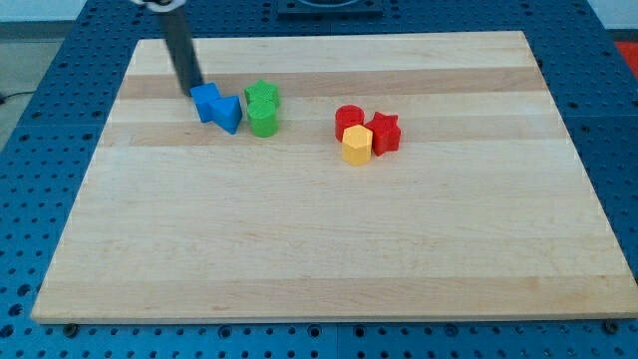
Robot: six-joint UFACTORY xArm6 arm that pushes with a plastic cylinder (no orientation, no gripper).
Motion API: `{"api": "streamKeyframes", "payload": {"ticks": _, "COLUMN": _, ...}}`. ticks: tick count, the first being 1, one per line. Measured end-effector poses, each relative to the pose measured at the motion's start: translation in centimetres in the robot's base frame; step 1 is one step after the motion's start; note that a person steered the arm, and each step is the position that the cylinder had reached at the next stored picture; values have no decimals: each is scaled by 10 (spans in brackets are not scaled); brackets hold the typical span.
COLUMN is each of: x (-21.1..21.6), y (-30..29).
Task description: Push green star in between blue cube and blue triangle
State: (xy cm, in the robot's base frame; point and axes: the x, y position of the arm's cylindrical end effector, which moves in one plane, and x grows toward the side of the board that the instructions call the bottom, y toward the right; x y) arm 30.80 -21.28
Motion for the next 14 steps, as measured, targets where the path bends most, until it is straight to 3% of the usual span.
{"api": "streamKeyframes", "payload": {"ticks": 1, "x": 4, "y": -34}}
{"api": "streamKeyframes", "payload": {"ticks": 2, "x": -18, "y": -20}}
{"api": "streamKeyframes", "payload": {"ticks": 4, "x": -20, "y": 130}}
{"api": "streamKeyframes", "payload": {"ticks": 5, "x": -24, "y": 161}}
{"api": "streamKeyframes", "payload": {"ticks": 10, "x": -21, "y": 181}}
{"api": "streamKeyframes", "payload": {"ticks": 12, "x": 40, "y": 81}}
{"api": "streamKeyframes", "payload": {"ticks": 14, "x": 38, "y": 20}}
